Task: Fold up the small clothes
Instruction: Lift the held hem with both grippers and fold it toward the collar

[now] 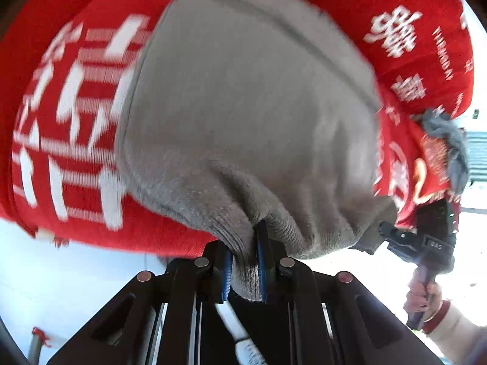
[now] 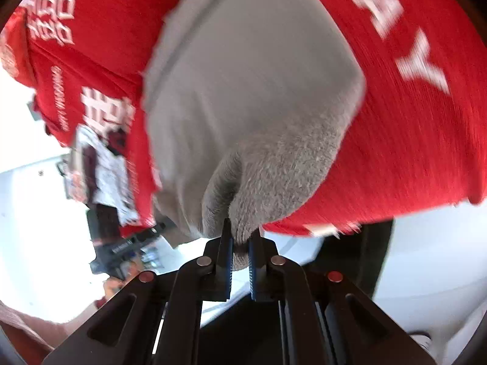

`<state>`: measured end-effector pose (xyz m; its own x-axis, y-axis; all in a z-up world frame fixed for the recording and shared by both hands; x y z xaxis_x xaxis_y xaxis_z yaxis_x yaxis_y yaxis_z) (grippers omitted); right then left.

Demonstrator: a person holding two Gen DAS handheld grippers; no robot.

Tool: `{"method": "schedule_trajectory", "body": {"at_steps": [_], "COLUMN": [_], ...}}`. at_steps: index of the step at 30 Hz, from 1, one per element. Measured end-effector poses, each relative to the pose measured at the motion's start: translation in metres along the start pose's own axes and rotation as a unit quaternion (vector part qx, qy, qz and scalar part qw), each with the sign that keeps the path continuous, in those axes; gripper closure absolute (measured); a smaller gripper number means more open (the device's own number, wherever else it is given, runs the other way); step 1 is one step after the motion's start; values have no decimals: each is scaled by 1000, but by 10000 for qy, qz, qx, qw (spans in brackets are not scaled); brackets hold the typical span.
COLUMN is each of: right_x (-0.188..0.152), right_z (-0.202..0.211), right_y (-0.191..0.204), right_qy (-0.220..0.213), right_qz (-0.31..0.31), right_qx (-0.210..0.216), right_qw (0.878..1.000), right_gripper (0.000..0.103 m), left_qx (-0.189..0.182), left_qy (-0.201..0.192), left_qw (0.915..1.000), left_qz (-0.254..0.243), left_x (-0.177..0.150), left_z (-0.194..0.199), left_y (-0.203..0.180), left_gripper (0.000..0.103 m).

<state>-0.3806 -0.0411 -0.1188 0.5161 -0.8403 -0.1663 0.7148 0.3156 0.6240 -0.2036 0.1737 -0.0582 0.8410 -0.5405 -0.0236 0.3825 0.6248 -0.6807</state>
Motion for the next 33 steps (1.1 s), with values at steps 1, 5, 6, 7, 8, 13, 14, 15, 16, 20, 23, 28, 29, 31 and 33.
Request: {"method": "schedule_trajectory", "body": {"at_steps": [1, 5, 6, 7, 8, 13, 14, 15, 16, 20, 23, 28, 29, 31, 33], "right_x": [12, 50, 63, 71, 82, 145, 158, 169, 185, 231, 266, 314, 322, 335, 344], "right_z": [7, 32, 38, 41, 48, 64, 65, 65, 67, 65, 61, 43, 37, 24, 11], "right_y": [9, 37, 44, 52, 60, 90, 96, 103, 109, 128, 131, 119, 114, 102, 87], "right_qy": [-110, -434, -535, -605, -685, -947, -980, -1012, -1055, -1155, -1180, -1134, -1116, -1037, -957], "right_qz": [-29, -88, -87, -74, -41, 68, 88, 106, 132, 219, 239, -18, -115, -342, -596], "right_qx": [146, 540, 648, 715, 793, 972, 976, 987, 1007, 973, 926, 859, 833, 818, 777], "right_qw": [9998, 9976, 9964, 9956, 9945, 9907, 9904, 9899, 9892, 9883, 9884, 9898, 9902, 9907, 9906], "right_gripper": [94, 94, 94, 95, 95, 95, 95, 95, 95, 95, 95, 95, 95, 95, 95], "left_qx": [-58, -344, -405, -449, -497, -535, -551, -545, -535, -449, -342, 7, 118, 339, 534], "left_qy": [-80, -563, -663, -749, -887, -1281, -1359, -1443, -1482, -1620, -1685, -1643, -1612, -1551, -1523], "left_qw": [9999, 9978, 9970, 9962, 9948, 9903, 9891, 9880, 9874, 9854, 9846, 9861, 9866, 9872, 9869], "left_qz": [-14, -20, -30, -39, -69, -96, -92, -112, -136, -265, -313, -250, -225, -139, 15], "left_x": [10, 58, 69, 82, 99, 168, 183, 199, 207, 260, 298, 342, 347, 353, 355], "left_z": [4, 26, 30, 33, 39, 49, 49, 48, 49, 46, 37, 11, 3, -11, -24], "left_y": [-2, -20, -24, -24, -26, -26, -29, -30, -30, -34, -36, -24, -19, -8, 3], "left_gripper": [88, 93, 93, 93, 93, 93, 93, 93, 93, 93, 93, 93, 93, 93, 93]}}
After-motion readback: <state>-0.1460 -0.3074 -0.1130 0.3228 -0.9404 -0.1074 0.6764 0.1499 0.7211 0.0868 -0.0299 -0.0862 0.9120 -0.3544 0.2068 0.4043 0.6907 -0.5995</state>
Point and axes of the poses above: each gripper's, at about its wrist camera, not at the fingertips, and z roughly against the way its jaws point, y to its left, x to its top, the point moved 8 cm from there along -z, roughly the way its jaws point, and after that the axes turned 12 degrees about -x, right-handed, at the moved point
